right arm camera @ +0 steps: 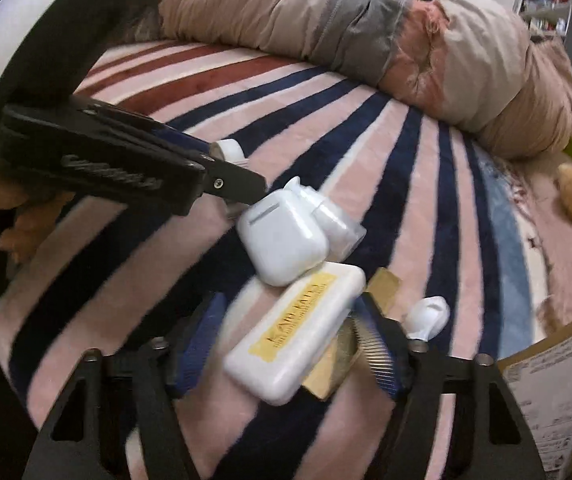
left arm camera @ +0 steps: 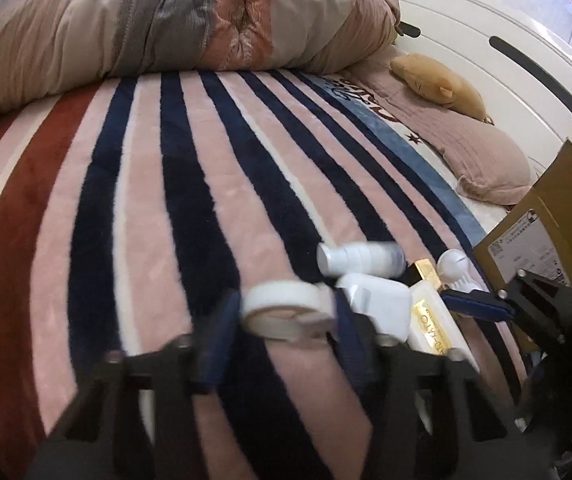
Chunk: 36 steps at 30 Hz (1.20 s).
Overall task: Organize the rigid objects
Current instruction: 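Grasp the white tape roll with the left tool, then grasp the white KATO-KATO long case with the right tool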
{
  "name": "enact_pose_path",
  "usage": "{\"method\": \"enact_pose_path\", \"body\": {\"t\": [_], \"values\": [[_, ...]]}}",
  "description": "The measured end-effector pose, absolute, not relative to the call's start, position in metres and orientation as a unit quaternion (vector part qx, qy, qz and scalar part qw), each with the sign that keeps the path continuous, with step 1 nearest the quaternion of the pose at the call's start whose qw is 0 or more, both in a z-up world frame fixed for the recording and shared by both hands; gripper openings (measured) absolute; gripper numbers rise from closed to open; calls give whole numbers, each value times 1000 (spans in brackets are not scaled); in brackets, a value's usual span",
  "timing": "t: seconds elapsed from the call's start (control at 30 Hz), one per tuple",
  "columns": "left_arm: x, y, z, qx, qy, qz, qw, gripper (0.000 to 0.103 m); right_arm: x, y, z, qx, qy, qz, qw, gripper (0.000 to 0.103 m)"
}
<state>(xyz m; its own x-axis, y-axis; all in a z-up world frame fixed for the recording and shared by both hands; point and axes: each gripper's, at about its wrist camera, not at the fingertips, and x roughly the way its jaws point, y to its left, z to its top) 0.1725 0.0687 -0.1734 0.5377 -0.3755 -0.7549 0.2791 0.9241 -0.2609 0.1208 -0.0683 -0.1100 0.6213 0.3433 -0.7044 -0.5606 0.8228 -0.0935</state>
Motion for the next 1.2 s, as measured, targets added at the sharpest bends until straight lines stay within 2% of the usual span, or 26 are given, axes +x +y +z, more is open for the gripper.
{"method": "enact_pose_path", "body": {"t": [0.03,0.17,0.57,0.87,0.97,1.07,1.2], "values": [[172,69,-173,-54,442,-187,876,40,120,-70,-109,-161,346,245,891,41],[163,71,-168,-47,445,-185,875,40,122,-82,-105,-129,353,262,889,36],[107,87,-144,-34,493,-198,847,40,124,-82,-109,-29,408,339,847,35],[108,87,-169,-55,498,-194,844,39,130,-85,-111,29,410,328,850,34],[110,88,-172,-63,496,-191,845,39,132,-83,-109,24,411,310,857,26],[107,92,-170,-70,489,-192,848,39,131,-87,-107,36,422,328,845,13],[104,96,-167,-76,489,-189,848,39,119,-97,-103,59,435,365,821,13]]}}
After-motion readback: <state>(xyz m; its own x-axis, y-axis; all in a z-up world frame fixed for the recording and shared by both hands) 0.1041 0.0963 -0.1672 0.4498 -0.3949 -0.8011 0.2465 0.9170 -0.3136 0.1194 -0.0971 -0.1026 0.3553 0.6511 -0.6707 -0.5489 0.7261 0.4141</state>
